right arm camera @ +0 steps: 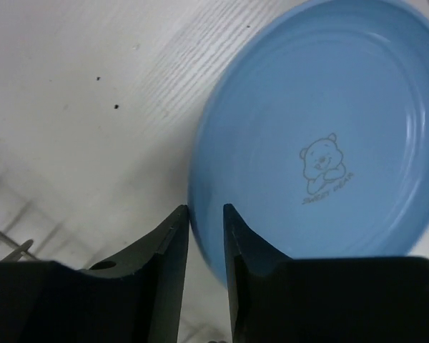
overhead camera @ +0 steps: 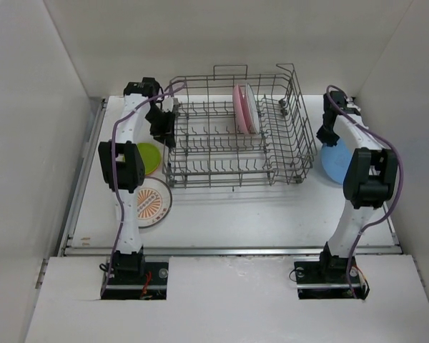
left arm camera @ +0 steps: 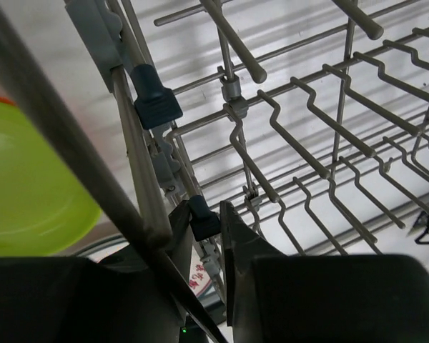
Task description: Unload the plates from the dish rack
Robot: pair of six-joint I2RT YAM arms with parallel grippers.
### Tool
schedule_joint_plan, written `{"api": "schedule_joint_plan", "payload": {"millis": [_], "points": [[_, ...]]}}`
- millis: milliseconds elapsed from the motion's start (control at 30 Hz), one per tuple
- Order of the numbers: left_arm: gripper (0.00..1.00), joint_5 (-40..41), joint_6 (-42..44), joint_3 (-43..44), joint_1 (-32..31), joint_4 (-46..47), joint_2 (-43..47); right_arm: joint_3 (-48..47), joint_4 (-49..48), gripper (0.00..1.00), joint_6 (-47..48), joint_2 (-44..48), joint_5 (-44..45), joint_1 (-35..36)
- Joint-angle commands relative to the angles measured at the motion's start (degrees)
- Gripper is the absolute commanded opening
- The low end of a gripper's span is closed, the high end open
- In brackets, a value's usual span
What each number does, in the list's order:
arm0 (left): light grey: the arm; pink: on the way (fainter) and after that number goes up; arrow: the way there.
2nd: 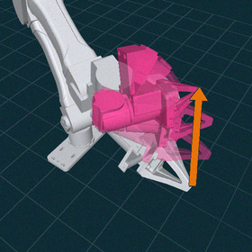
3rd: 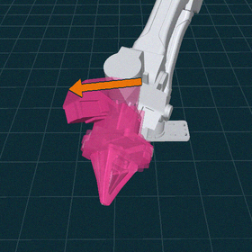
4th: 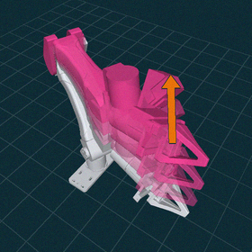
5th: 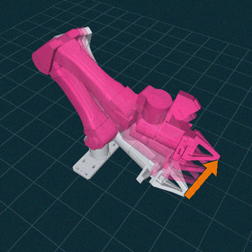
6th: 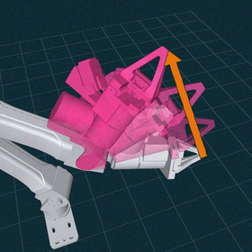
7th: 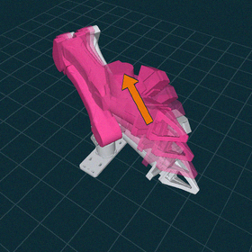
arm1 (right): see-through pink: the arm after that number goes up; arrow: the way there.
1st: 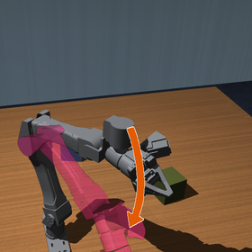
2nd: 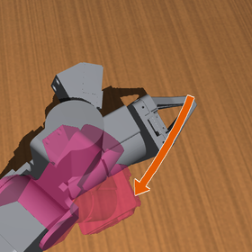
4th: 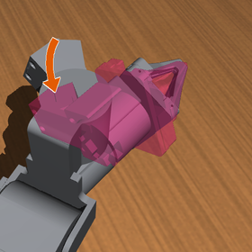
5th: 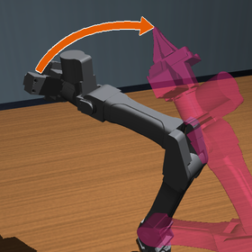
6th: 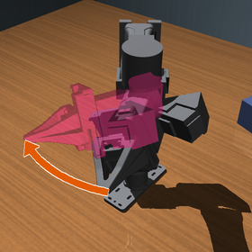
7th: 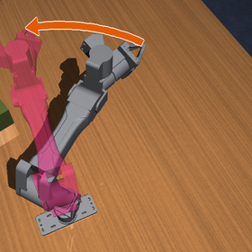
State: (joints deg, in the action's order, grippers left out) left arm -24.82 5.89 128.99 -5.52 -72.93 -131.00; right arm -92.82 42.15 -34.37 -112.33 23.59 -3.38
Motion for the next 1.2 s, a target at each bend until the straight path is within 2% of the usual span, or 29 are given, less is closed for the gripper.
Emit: {"api": "schedule_joint_plan", "payload": {"millis": [0,67,167,200,267,433,533,600,700,767,867,933,1067,1167], "points": [[0.0,2.31,1.49,4.86,0.25,2.79,0.22,0.44,-3.83,0.32,-0.35,0.8,-3.81,-0.23],[0.0,2.32,2.01,4.87,0.25,2.79,0.22,0.44,-4.45,0.39,0.35,0.8,-5.92,-0.23],[0.14,0.91,2.72,2.59,0.25,2.79,1.01,0.44,-5.06,0.5,1.93,3.6,-7.33,-0.23],[0.24,0.91,2.72,2.06,0.25,2.79,1.62,-0.08,-5.06,0.53,1.94,4.48,-7.33,-0.23],[0.3,0.12,2.72,1.53,0.25,2.79,2.33,-0.61,-5.06,0.6,2.55,6.68,-7.33,1.0],[0.45,-0.58,2.72,2.05,0.25,3.32,6.1,-4.56,-5.59,0.65,6.24,15.47,-3.92,5.3],[0.58,-0.05,2.72,2.85,0.25,3.32,7.59,-7.2,-8.13,0.68,11.24,19.76,0.3,11.45],[0.62,1.35,2.72,4.42,0.25,3.32,9.0,-8.16,-10.76,0.7,14.93,21.27,3.02,15.05],[0.69,1.35,2.11,4.43,0.77,3.32,11.72,-9.75,-14.28,0.7,20.73,22.42,2.08,21.64],[0.76,1.35,2.11,4.43,1.64,3.32,13.22,-11.85,-16.83,0.7,23.2,20.33,-5.02,25.69],[0.8,1.88,2.11,4.43,4.19,3.32,16.3,-19.2,-15.88,0.6,25.76,12.45,-13.19,30.34],[0.85,3.45,2.8,4.43,6.21,2.79,18.32,-24.05,-14.04,0.51,26.28,7.68,-13.22,32.28],[0.9,4.69,3.34,0.58,9.46,1.73,21.3,-33.46,-14.03,0.5,26.28,-2.95,-11.65,35.36],[0.9,4.69,3.34,-2.24,11.31,1.73,21.93,-34.88,-16.21,0.45,26.28,-5.96,-9.28,35.98]]}}
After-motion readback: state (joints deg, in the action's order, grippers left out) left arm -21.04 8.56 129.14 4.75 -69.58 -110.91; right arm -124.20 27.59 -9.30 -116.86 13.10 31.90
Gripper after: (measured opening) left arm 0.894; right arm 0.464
